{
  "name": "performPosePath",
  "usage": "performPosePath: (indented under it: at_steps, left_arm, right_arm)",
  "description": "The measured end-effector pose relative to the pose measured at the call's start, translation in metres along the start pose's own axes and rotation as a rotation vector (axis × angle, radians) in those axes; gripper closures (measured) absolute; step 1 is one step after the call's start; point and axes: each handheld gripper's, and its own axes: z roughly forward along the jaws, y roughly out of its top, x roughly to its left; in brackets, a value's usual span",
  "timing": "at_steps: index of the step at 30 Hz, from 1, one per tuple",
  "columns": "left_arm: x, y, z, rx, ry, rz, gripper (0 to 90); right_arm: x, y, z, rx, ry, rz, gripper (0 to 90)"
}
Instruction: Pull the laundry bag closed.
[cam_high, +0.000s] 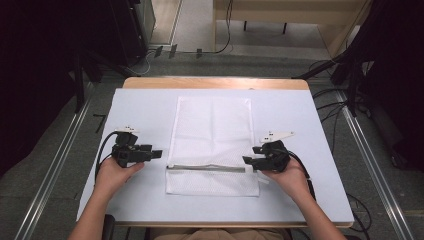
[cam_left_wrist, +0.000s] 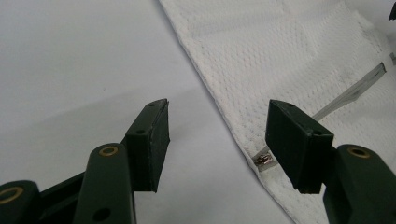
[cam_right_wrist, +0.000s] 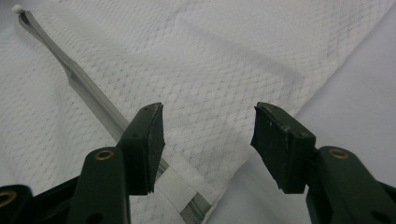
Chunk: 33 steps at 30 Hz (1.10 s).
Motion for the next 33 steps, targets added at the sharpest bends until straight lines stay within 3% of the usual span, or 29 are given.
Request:
performPosePath:
  at_steps: [8,13,24,29,33]
  left_arm:
    - [-0.001,0.001,0.002,0.005,0.004,0.011,40.4]
    - [-0.005,0.001,0.004,0.000,0.009,0.046,41.2]
    - [-0.001,0.003,0.000,-0.016,-0.025,0.001,40.4]
    - [0.000,0.003,0.000,-0.017,-0.021,0.004,40.3]
    - [-0.001,0.002,-0.001,-0.011,-0.016,0.015,40.3]
  right_arm:
    - [0.003,-0.001,-0.001,0.004,0.010,0.011,44.9]
    - [0.005,-0.002,-0.001,0.013,0.014,0.010,44.8]
    - [0.008,0.000,0.000,0.020,0.029,0.051,49.0]
    - [0.018,0.003,-0.006,0.019,0.021,0.036,49.4]
    - [0.033,0.010,-0.008,0.005,0.037,-0.011,49.3]
